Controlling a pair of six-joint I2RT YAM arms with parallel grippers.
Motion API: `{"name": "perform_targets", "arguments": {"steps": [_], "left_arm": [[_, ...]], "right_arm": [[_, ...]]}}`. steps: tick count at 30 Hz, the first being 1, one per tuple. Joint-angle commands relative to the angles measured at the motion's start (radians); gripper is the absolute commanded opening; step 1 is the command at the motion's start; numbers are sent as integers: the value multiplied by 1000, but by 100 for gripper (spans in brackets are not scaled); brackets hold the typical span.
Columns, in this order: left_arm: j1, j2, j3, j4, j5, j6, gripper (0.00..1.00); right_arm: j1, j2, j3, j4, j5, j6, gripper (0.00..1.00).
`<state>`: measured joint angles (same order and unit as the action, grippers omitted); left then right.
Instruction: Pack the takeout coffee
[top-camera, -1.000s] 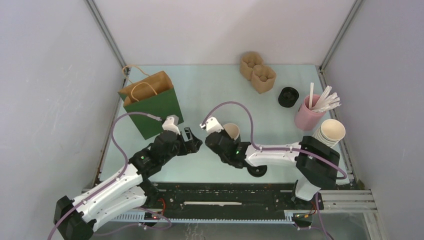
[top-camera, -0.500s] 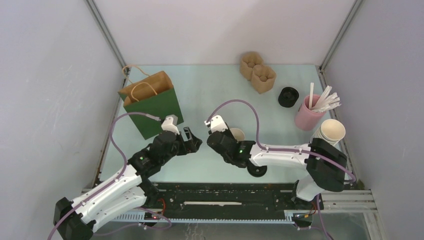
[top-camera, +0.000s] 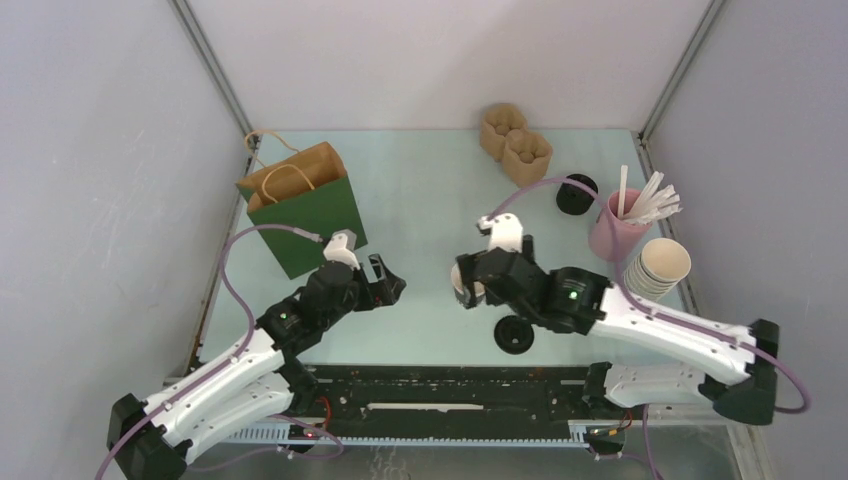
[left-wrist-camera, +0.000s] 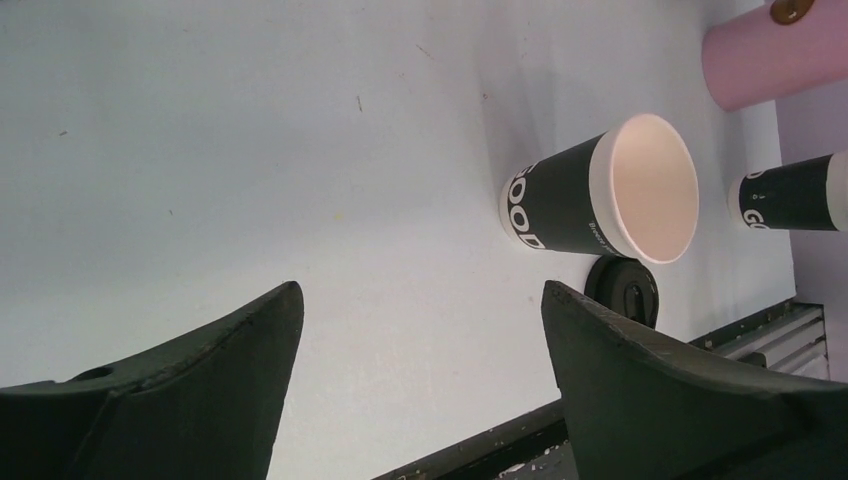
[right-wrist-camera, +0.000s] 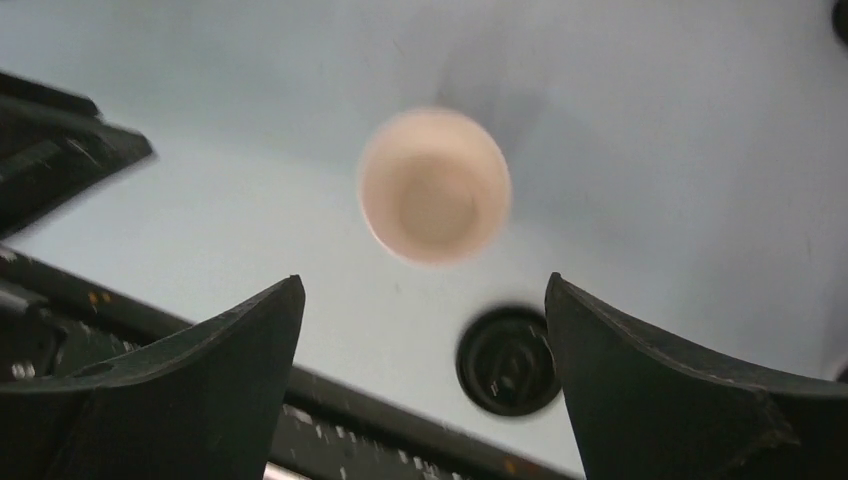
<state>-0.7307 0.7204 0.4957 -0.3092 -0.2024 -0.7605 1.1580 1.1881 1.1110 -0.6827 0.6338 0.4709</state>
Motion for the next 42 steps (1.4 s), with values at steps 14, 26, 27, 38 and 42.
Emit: {"name": "perform_targets", "arguments": {"steps": [14, 26, 27, 38, 42], "left_arm": [[5, 46, 53, 47, 47, 4, 97], [6, 41, 57, 38, 48, 14, 98], [6, 39, 55, 38, 48, 14, 98], [5, 31, 59, 28, 42, 16, 98], [5, 44, 57, 42, 57, 11, 98]], "right_arm": [[-331, 0, -359, -64, -523, 241, 99], [-267, 193, -346, -66, -365, 255, 87], [-267, 198, -348, -60, -371, 257, 87], [-242, 110, -360, -78, -318, 278, 93], [-251, 82, -364, -94, -301, 283, 93]]}}
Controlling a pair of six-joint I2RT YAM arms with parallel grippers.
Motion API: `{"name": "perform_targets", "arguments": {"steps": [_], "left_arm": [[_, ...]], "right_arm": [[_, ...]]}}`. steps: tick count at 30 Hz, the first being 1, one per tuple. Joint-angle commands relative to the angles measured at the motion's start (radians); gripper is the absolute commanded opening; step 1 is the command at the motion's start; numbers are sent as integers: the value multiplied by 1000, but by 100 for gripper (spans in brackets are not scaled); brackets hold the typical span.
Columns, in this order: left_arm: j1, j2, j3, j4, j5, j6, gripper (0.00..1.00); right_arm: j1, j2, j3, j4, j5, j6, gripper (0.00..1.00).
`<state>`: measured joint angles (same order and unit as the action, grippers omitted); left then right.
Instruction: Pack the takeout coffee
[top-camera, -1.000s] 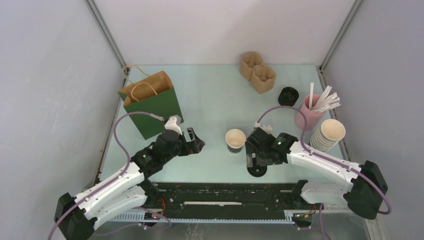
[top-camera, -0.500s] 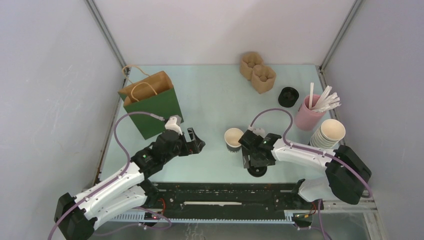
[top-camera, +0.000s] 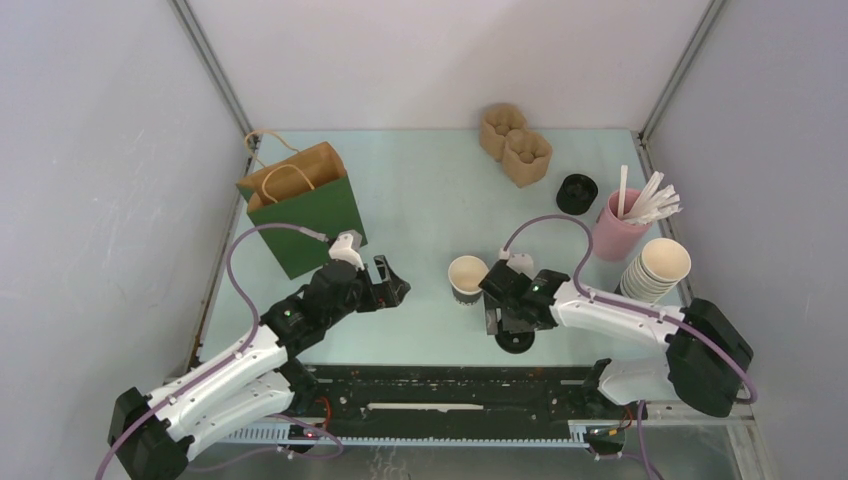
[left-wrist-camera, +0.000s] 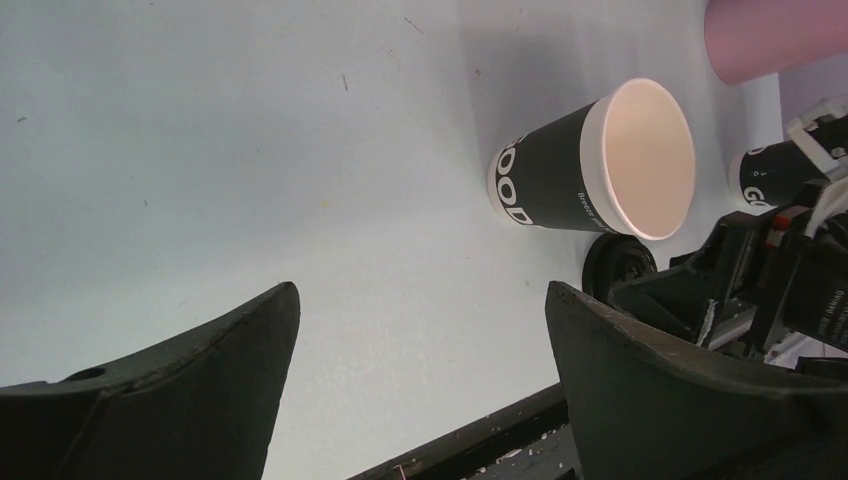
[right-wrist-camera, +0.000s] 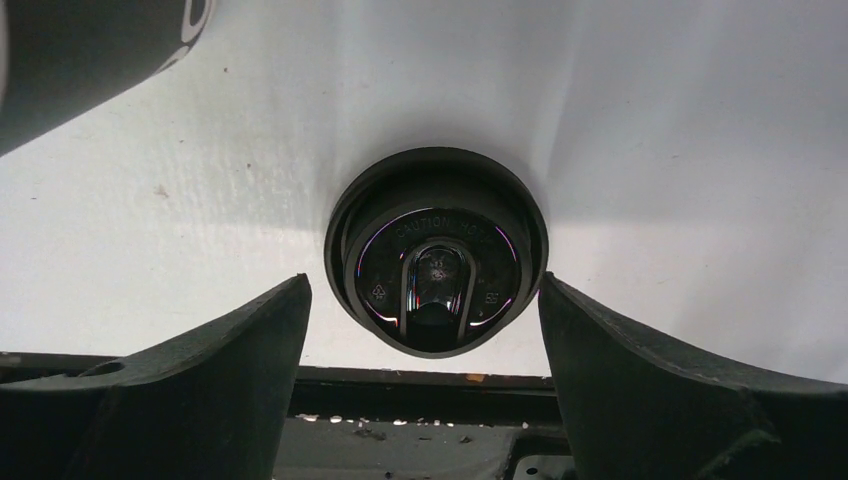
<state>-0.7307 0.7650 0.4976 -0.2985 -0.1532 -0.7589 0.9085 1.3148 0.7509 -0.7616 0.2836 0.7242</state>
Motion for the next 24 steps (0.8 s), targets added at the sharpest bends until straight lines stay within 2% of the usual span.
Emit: {"name": "perform_targets", "arguments": {"steps": [1, 12, 18, 24], "left_arm": [[6, 2, 53, 34, 8, 8, 98], [5, -13, 66, 12, -1, 18, 99], [5, -14, 68, 12, 1, 19, 99], [6, -3, 73, 14, 7, 21, 99]], "right_arm": [[-8, -43, -10, -9, 46, 28, 94], [-46, 31, -41, 72, -7, 2, 87], [-30, 44, -44, 62, 12, 8, 87], [-21, -74, -31, -2, 36, 27, 66]]}}
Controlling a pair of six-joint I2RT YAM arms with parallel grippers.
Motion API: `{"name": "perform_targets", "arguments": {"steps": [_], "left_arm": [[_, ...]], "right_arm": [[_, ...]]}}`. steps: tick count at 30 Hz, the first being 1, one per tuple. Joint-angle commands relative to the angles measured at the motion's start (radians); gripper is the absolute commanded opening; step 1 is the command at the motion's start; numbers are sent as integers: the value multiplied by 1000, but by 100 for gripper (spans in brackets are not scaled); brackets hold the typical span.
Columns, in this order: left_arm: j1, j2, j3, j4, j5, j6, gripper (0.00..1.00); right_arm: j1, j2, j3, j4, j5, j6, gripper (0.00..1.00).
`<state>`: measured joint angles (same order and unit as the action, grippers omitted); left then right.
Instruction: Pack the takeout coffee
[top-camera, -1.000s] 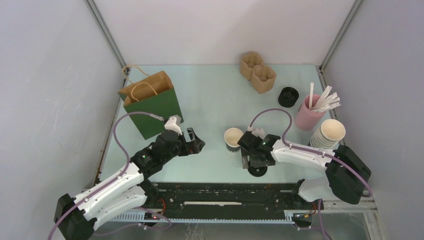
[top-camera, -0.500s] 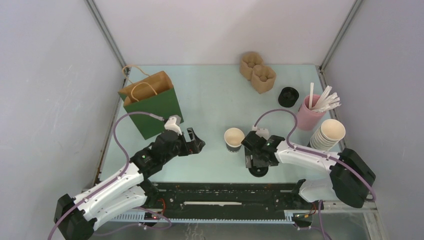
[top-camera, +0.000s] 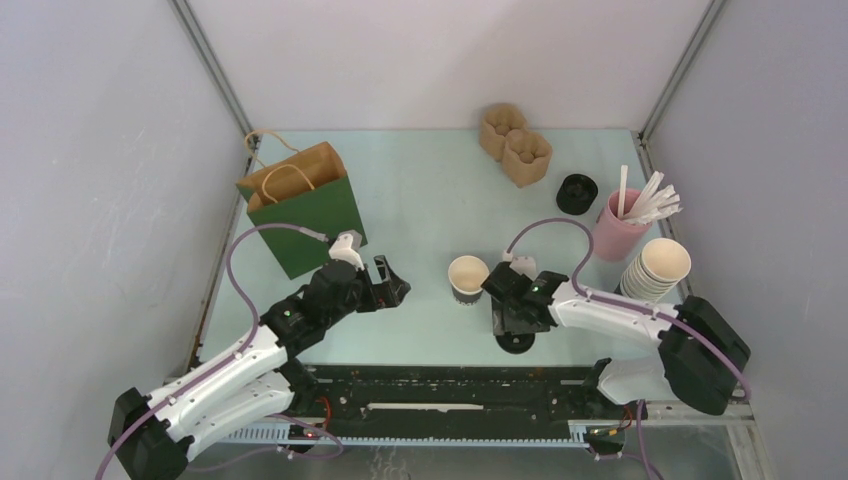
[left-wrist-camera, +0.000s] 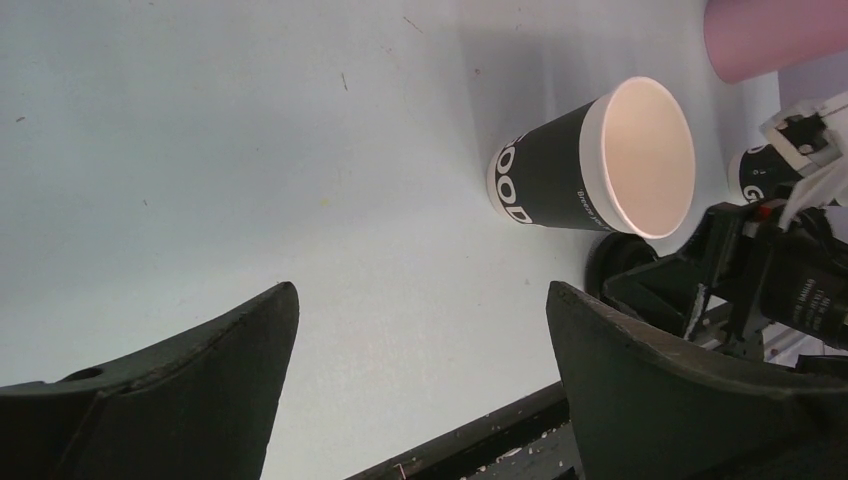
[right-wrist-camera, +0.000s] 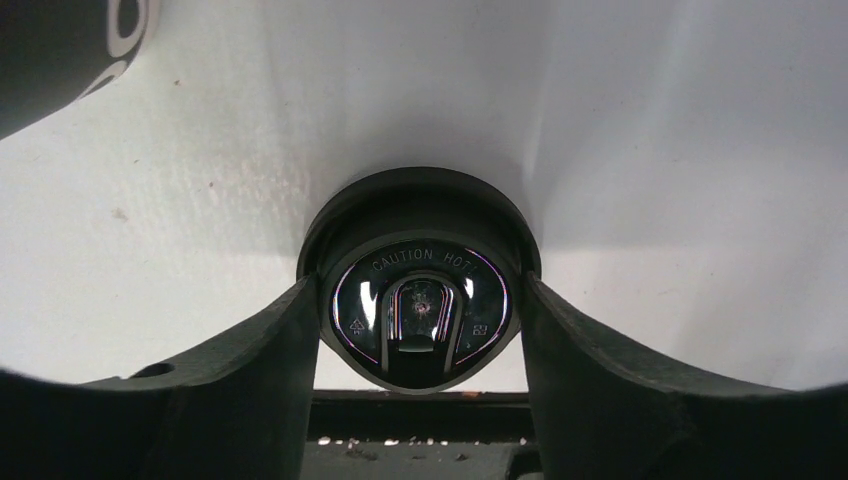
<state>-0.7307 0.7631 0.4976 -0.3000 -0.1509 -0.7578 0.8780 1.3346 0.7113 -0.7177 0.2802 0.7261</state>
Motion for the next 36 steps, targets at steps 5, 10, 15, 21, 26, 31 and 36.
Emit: {"name": "perform_targets", "arguments": {"steps": [5, 10, 15, 21, 26, 31, 36], "left_arm": [[6, 15, 79, 22, 11, 26, 99], [5, 56, 101, 34, 34, 32, 99], [5, 96, 103, 56, 71, 30, 100], [6, 94, 87, 72, 85, 25, 100], [5, 75, 67, 76, 90, 20, 100], [5, 64, 57, 77, 95, 20, 100], [5, 64, 58, 78, 99, 23, 100]], "right_arm": [[5, -257, 78, -166, 90, 2, 62], [4, -267, 277, -210, 93, -107, 60], [-1, -92, 498, -209, 53, -256, 60], [-4, 143, 730, -281, -18, -346, 61], [1, 249, 814, -311, -4, -372, 61], [-5, 289, 832, -306, -53, -392, 62], [-5, 345, 868, -320, -73, -397, 62]]}}
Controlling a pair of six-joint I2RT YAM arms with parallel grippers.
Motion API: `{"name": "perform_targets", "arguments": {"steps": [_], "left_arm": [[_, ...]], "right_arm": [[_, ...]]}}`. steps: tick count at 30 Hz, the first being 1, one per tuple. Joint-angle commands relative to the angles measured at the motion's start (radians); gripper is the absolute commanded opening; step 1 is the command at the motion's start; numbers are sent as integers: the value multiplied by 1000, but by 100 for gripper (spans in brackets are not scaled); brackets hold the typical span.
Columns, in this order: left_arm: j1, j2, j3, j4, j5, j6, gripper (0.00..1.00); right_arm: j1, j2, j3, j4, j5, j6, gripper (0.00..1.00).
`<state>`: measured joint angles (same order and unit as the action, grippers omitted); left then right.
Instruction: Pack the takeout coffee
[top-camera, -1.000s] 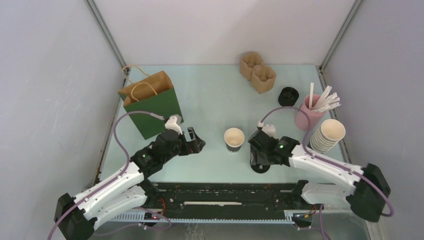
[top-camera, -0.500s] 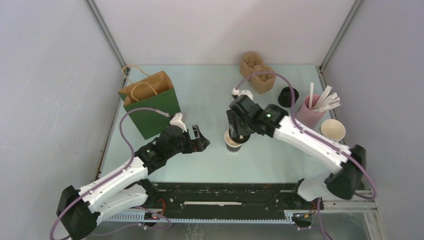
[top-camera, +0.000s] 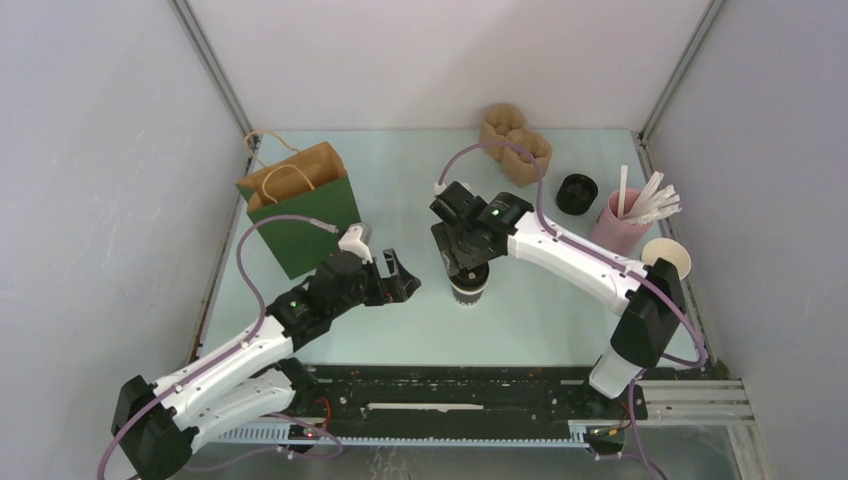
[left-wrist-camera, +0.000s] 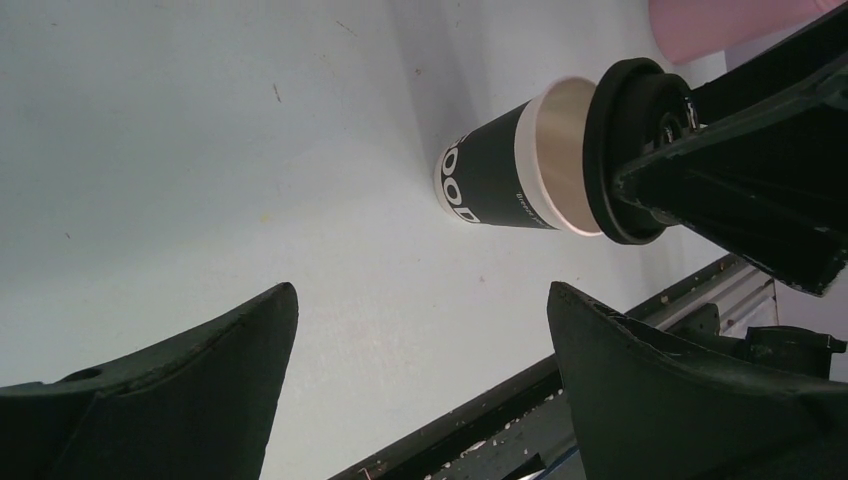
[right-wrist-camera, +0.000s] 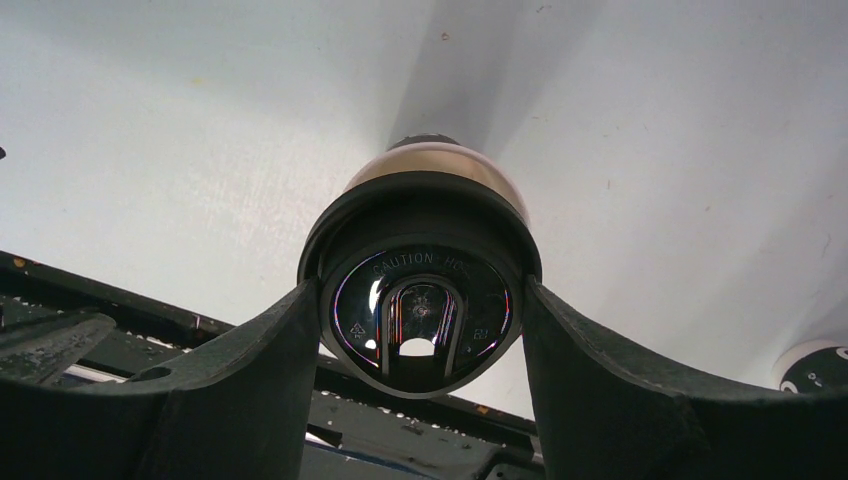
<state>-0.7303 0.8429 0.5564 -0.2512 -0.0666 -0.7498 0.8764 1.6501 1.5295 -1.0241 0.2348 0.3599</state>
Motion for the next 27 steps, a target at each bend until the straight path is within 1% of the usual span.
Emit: {"name": "perform_targets", "arguments": {"steps": [1, 17, 27], "left_arm": [[6, -17, -3, 29, 14, 15, 100], [6, -31, -4, 24, 20, 17, 100], [5, -25, -1, 24, 25, 21, 100]], "right_arm": [[-4, 39, 53, -12, -30, -32, 62], [-17, 71, 52, -41, -2, -30, 63], [-23, 82, 47, -26, -8, -33, 63]]}}
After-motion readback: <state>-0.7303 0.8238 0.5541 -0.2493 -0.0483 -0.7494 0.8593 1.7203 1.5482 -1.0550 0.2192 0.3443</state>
